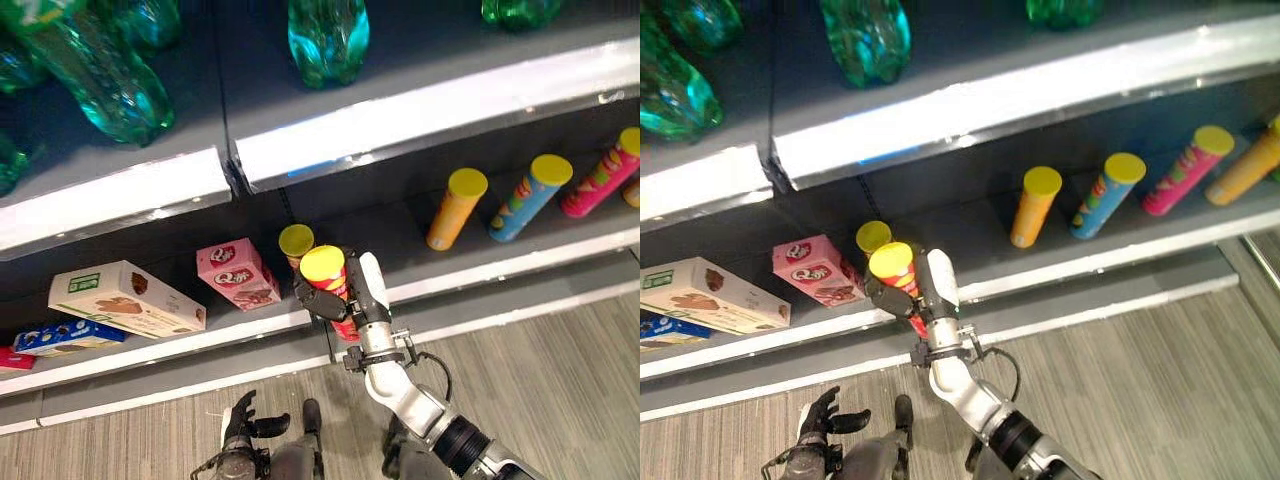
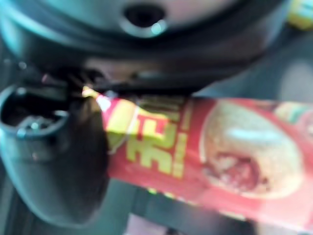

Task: Put the goods on the table back onto the shelves and tidy them up.

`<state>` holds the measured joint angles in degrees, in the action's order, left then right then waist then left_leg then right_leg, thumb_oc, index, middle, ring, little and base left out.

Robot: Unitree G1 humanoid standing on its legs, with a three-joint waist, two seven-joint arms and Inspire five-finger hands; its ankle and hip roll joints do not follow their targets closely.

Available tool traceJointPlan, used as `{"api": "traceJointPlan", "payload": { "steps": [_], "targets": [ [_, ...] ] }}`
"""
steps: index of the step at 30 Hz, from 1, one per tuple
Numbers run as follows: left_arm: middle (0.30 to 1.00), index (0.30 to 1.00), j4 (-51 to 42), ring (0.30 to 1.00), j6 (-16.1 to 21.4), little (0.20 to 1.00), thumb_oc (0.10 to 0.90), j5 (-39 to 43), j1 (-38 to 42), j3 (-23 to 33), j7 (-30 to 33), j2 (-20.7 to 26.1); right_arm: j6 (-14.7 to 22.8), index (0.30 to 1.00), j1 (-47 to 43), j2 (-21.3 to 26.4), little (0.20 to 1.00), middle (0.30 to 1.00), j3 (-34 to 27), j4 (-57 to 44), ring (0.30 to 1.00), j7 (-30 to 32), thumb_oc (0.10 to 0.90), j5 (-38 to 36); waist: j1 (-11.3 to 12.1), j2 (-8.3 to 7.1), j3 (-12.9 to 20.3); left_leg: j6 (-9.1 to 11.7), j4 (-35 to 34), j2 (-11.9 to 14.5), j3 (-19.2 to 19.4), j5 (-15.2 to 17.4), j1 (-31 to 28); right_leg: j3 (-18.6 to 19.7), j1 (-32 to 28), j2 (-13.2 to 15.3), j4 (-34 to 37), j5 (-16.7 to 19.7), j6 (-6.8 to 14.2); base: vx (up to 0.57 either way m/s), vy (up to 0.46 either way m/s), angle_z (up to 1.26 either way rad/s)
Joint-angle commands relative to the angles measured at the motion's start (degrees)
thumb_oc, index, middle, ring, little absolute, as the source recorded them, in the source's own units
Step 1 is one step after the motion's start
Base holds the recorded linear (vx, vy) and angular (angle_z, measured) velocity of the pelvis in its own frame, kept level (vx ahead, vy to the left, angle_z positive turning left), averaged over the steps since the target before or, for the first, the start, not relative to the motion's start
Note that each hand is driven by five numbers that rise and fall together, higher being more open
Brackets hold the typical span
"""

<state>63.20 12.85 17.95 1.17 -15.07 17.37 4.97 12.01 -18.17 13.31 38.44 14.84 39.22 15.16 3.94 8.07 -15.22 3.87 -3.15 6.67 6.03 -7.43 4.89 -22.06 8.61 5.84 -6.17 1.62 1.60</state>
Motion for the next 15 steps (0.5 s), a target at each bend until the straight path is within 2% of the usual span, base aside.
{"api": "traceJointPlan", "payload": {
  "steps": [1, 3, 4, 6, 8, 11, 15],
  "targets": [
    [0.9, 0.9, 5.7, 0.9, -0.5, 0.9, 0.8, -4.5, -6.3, -8.7, -1.0, -0.8, 6.9, 0.3, -4.3, -3.5, 0.3, 0.3, -2.4, -9.6, 0.3, 4.0, 0.4, 4.6, -0.3, -3.15, 1.1, 1.6, -1.1, 1.0, -0.4, -1.1, 4.7, 0.6, -1.5, 1.8, 4.8, -0.8, 3.7, -0.13, -0.114, 0.13],
    [0.9, 0.9, 5.5, 0.9, -0.4, 0.9, 0.8, -6.9, -4.9, -10.7, -0.8, -0.9, 6.9, 0.3, -5.6, -3.1, 0.3, 0.3, -2.5, -8.7, 0.3, 5.4, 0.4, 4.9, -0.6, -2.96, -0.2, 1.6, -0.2, 1.5, 0.1, -1.0, 6.1, -0.4, -1.0, 2.4, 5.3, -0.2, 3.6, -0.19, -0.062, 0.18],
    [0.9, 0.9, 4.8, 0.9, 0.0, 0.9, 0.8, -6.2, -4.5, -10.8, -0.6, -0.9, 6.3, 0.3, -7.2, -3.3, 0.3, 0.3, -2.3, -7.8, 0.3, 7.3, 0.4, 5.4, -0.6, -2.87, -0.2, 1.1, 0.9, 1.3, 1.3, 1.1, 5.2, -1.3, -0.2, 3.3, 5.6, 0.7, 3.8, -0.16, -0.027, 0.15],
    [0.9, 0.9, 4.4, 0.9, 0.3, 0.9, 0.8, -5.6, -4.9, -10.7, -0.2, -0.9, 6.2, 0.3, -8.3, -3.6, 0.3, 0.3, -2.0, -7.4, 0.3, 8.6, 0.4, 6.3, -0.6, -2.57, 0.1, 0.9, 1.1, 0.9, 1.4, 2.6, 4.4, -1.1, 0.4, 3.5, 5.8, 1.3, 3.9, -0.09, -0.006, 0.13],
    [0.9, 0.9, 4.5, 0.9, 0.2, 0.9, 0.8, -5.0, -4.9, -10.7, -0.2, -1.2, 5.2, 0.3, -10.0, -3.9, 0.3, 0.3, -3.0, -7.5, 0.3, 10.5, 0.4, 8.6, -1.1, -2.07, 0.1, 1.1, 2.0, 0.3, 1.5, 2.6, 4.6, -0.8, 0.9, 3.7, 7.0, 2.5, 4.1, -0.05, 0.023, 0.09],
    [0.9, 0.9, 6.3, 0.9, -0.4, 0.9, 0.8, -5.4, -6.2, -9.6, -1.0, -1.4, 3.9, 0.3, -11.2, -3.3, 0.3, 0.3, -4.8, -8.0, 0.3, 11.6, 0.4, 10.8, -1.2, -1.16, 1.4, 1.0, -0.8, 0.0, 3.4, 2.6, 3.2, 0.1, 1.3, 3.8, 7.7, 3.9, 4.3, 0.02, 0.03, 0.04],
    [0.9, 0.9, 7.6, 0.9, -0.8, 0.9, 0.8, -6.3, -6.0, -8.6, -1.3, -0.8, 3.4, 0.3, -13.4, -2.5, 0.3, 0.3, -6.1, -7.7, 0.3, 12.4, 0.4, 12.1, -0.9, -0.07, 1.7, 1.1, -1.4, -0.1, 4.0, 2.4, 3.5, 1.0, 2.5, 4.1, 7.4, 4.1, 4.3, -0.04, 0.032, -0.02]
  ]
}}
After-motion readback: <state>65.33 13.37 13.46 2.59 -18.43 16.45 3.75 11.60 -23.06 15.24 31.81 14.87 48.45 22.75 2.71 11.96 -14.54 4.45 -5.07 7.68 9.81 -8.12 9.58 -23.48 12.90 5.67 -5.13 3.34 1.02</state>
